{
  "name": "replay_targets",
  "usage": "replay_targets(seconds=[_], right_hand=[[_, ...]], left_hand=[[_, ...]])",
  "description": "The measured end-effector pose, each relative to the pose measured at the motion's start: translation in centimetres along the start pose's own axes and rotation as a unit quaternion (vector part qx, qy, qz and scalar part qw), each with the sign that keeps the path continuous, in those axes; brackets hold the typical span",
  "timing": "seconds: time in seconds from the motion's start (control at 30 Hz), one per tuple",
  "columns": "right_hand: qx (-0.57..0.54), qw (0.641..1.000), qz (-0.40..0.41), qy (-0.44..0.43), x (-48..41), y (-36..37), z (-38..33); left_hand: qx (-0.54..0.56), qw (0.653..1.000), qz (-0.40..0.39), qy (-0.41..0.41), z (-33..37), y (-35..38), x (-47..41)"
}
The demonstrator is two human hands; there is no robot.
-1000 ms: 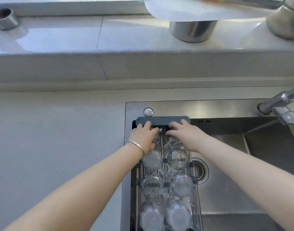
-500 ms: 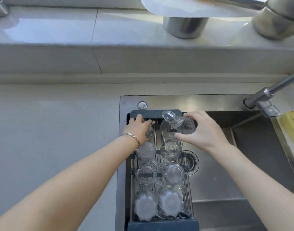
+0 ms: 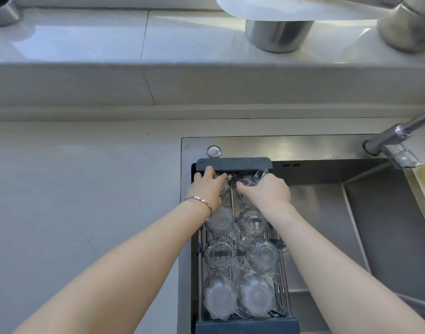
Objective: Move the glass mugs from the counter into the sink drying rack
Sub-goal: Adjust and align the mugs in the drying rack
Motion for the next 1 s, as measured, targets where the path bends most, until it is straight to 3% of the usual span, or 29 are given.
replay_targets(seconds=[0.23,0.33,0.47,0.57,0.73,0.83,0.9,0.97,1.0], right_hand=[[-0.024,1.0,-0.006,-0.002,-1.4,0.1,0.1],[-0.069,0.997,0.002,-0.044,-1.3,0.0,0.2],[-0.126,0.987,-0.062,-0.082,-0.4,1.8,1.6],[-0.16,0.98,-0.049,-0.104,-0.1,2.8,2.3],[-0.199,0.969,-0.066,-0.129,0.7,3.6,3.4],[-0.126,0.974,-0.059,-0.178,1.8,3.3,4.4],[-0.034,0.975,-0.074,-0.209,2.6,3.6,4.6],[0.055,0.968,-0.114,-0.218,2.9,4.5,4.4],[0.093,0.964,-0.136,-0.211,2.8,5.1,4.2]], left_hand=[[0.008,1.0,-0.003,-0.004,0.1,-0.1,0.0],[0.011,1.0,0.001,-0.01,0.0,0.0,0.0],[0.027,1.0,0.009,0.0,-0.2,0.3,0.0],[0.058,0.998,0.005,0.016,-0.9,0.2,0.0],[0.037,0.997,0.069,0.002,-0.9,0.0,1.5],[-0.035,0.974,0.157,0.161,0.8,0.3,3.5],[-0.123,0.959,0.074,0.244,1.6,2.1,4.6],[-0.213,0.952,-0.029,0.219,1.3,4.1,4.9],[-0.241,0.949,-0.044,0.199,1.0,4.6,4.8]])
Point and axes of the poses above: each hand's wrist, its own x-axis away from the middle knuckle, its own y-axis out of the palm, z = x × y, the point moved 5 cm from there along -x, towards the middle knuckle, and after that the axes turned 15 degrees about -z, right-handed, at the moved point
